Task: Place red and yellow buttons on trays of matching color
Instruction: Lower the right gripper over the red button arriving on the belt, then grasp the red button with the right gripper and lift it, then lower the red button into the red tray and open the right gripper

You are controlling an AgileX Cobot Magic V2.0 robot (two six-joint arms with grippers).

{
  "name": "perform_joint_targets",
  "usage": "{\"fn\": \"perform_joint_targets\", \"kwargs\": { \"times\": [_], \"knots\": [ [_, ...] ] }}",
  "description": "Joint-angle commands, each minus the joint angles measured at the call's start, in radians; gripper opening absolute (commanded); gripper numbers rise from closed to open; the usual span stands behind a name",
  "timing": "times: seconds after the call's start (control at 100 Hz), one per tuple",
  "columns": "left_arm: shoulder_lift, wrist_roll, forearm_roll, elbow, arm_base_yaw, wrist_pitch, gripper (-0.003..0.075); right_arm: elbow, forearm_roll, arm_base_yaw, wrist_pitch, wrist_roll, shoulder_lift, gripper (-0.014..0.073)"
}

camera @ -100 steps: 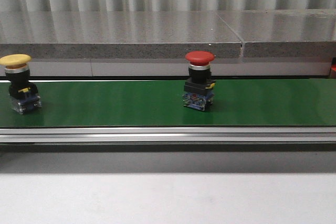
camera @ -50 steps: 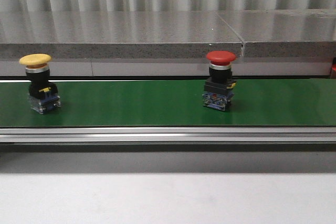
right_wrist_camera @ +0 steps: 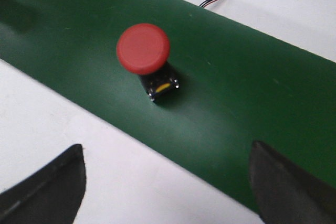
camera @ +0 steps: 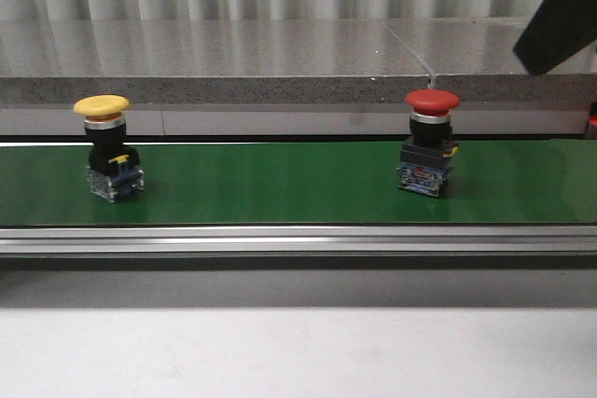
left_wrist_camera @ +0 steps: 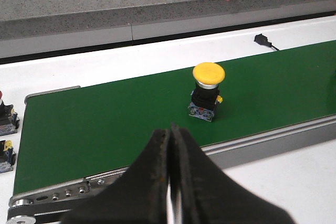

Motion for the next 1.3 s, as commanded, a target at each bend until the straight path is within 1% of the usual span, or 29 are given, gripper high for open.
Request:
{"fn": "perform_joint_targets", "kwargs": {
  "times": [0.0, 0.21, 0.4, 0.46, 0.53, 0.58, 0.6, 0.61, 0.62, 0.65, 0.68, 0.72, 0.75, 0.87, 1.02, 1.18, 1.29],
  "knots": [
    [0.004, 0.001, -0.024, -0.025, -0.007, -0.067, -0.002, -0.066, 0.027, 0.015, -0.057, -0.024, 0.059, 0.0625],
    [0.004, 0.001, -0.024, -0.025, -0.007, -0.067, -0.002, -0.156, 0.027, 0.028, -0.052, -0.024, 0.224, 0.0625],
    [0.004, 0.001, -0.024, -0.025, -0.007, -0.067, -0.002, -0.201, 0.027, 0.028, -0.068, -0.024, 0.323, 0.0625],
    [0.004, 0.001, -0.024, -0.025, -0.007, -0.067, -0.002, -0.213, 0.027, 0.028, -0.072, -0.024, 0.344, 0.0608],
    [0.004, 0.001, -0.024, -0.025, -0.007, -0.067, -0.002, -0.221, 0.027, 0.028, -0.063, -0.024, 0.36, 0.0526],
    [0.004, 0.001, -0.024, -0.025, -0.007, -0.067, -0.002, -0.223, 0.027, 0.028, -0.053, -0.024, 0.364, 0.0414],
    [0.004, 0.001, -0.024, -0.025, -0.007, -0.067, -0.002, -0.223, 0.027, 0.028, -0.05, -0.024, 0.364, 0.0384],
    [0.004, 0.001, -0.024, -0.025, -0.007, -0.067, -0.002, -0.223, 0.027, 0.028, -0.049, -0.024, 0.364, 0.0334],
    [0.004, 0.001, -0.024, -0.025, -0.007, -0.067, -0.002, -0.223, 0.027, 0.028, -0.048, -0.024, 0.364, 0.0334],
    [0.004, 0.001, -0.024, -0.025, -0.007, -0.067, -0.002, -0.224, 0.027, 0.028, -0.047, -0.024, 0.363, 0.0253],
    [0.004, 0.001, -0.024, -0.025, -0.007, -0.067, -0.002, -0.226, 0.027, 0.025, -0.047, -0.024, 0.362, 0.0197],
    [0.004, 0.001, -0.024, -0.025, -0.007, -0.067, -0.002, -0.234, 0.027, 0.017, -0.044, -0.024, 0.362, 0.0139],
    [0.004, 0.001, -0.024, -0.025, -0.007, -0.067, -0.002, -0.245, 0.027, 0.007, -0.04, -0.024, 0.362, 0.0118],
    [0.004, 0.001, -0.024, -0.025, -0.007, -0.067, -0.002, -0.322, 0.027, -0.064, 0.009, -0.011, 0.362, 0.0111],
    [0.004, 0.001, -0.024, -0.025, -0.007, -0.067, -0.002, -0.461, 0.027, -0.214, 0.077, -0.009, 0.367, 0.0111],
    [0.004, 0.001, -0.024, -0.025, -0.007, -0.067, -0.002, -0.599, 0.027, -0.38, 0.043, -0.008, 0.418, 0.0111],
    [0.004, 0.001, -0.024, -0.025, -0.007, -0.067, -0.002, -0.707, 0.027, -0.465, 0.046, 0.023, 0.495, 0.0111]
  ]
}}
